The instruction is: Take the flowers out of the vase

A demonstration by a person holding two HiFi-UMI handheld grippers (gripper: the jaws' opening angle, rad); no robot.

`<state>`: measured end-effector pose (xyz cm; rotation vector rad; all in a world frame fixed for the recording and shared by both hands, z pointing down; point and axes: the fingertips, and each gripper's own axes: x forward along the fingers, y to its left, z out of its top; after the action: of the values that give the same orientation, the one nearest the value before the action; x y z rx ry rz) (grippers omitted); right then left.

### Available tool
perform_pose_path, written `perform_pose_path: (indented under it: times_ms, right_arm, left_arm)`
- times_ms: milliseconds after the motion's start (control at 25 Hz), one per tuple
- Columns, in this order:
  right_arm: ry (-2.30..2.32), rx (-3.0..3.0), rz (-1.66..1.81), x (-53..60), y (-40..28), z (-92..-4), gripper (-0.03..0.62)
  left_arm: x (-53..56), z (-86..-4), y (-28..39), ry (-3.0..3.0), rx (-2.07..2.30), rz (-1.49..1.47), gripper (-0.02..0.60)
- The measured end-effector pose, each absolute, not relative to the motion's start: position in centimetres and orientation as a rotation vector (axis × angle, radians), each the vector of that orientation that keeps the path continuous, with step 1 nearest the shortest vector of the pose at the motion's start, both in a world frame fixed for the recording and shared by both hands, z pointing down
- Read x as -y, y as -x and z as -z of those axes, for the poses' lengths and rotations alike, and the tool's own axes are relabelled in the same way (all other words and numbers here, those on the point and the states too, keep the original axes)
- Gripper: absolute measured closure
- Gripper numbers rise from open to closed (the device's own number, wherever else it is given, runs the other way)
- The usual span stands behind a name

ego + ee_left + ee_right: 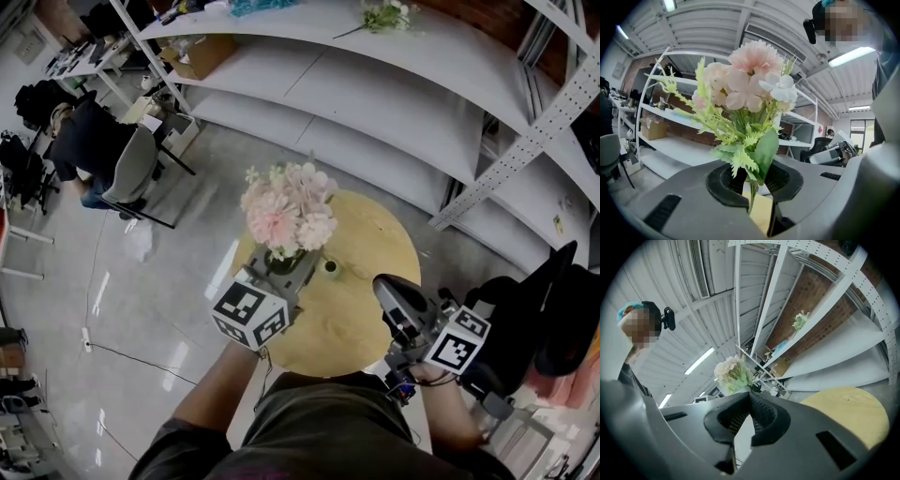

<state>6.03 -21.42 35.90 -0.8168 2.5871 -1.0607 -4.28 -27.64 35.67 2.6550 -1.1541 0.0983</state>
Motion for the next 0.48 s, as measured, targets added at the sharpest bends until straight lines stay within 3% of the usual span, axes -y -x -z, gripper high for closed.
perform_pose_path:
  times_ms: [480]
  right_arm:
    - [0.786, -2.608, 1.080, 21.81, -5.45, -36.28, 0.579]
  left_arm:
    - [27.66, -36.09, 4.06, -2.640, 1.159, -0.106, 0.499]
